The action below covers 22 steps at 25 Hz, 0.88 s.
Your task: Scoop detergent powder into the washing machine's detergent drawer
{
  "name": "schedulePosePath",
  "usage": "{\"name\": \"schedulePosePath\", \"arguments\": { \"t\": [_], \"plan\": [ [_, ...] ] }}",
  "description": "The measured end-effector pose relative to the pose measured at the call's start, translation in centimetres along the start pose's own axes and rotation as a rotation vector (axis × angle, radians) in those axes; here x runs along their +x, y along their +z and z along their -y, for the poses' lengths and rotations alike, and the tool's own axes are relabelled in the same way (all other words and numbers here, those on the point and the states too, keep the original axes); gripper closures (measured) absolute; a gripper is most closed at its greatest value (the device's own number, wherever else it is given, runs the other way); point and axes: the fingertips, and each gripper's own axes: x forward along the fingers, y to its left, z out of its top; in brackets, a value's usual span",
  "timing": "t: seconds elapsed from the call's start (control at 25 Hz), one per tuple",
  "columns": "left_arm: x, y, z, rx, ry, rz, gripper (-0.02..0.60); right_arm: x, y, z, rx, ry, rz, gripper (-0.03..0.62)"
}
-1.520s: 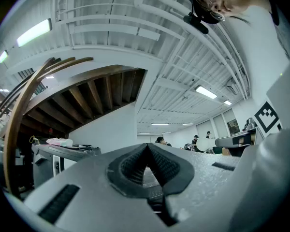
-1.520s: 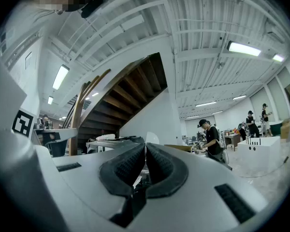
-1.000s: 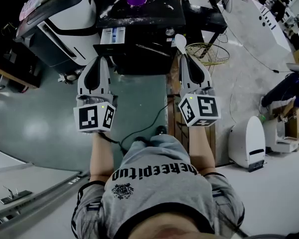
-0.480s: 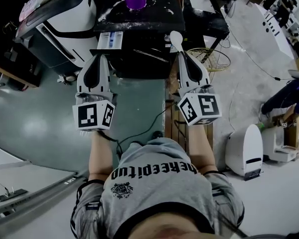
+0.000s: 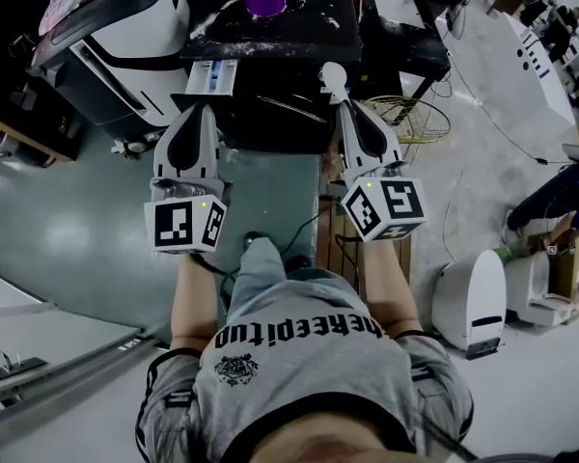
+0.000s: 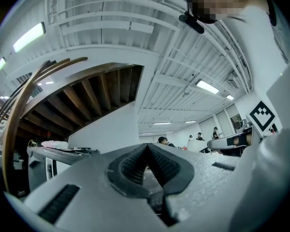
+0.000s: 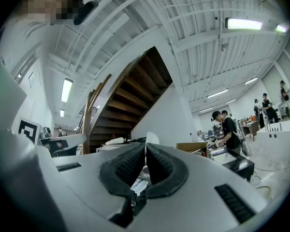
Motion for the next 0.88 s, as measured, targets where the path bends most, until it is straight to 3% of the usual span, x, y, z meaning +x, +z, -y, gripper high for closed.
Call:
{"name": "schedulePosePath", "arguments": {
  "t": [0.36, 0.88],
  "plan": [
    [3.7, -1.3, -1.9, -0.015, -0.003, 0.01, 0.578, 4.0, -0.3, 1.2, -0.015, -0.012, -0.004, 0.588],
    [13.4, -3.7, -10.6, -0.014, -0.002, 0.011, 0.578, 16.4, -1.0, 3.1, 0.0, -0.06, 0.003, 0.587]
  ]
}}
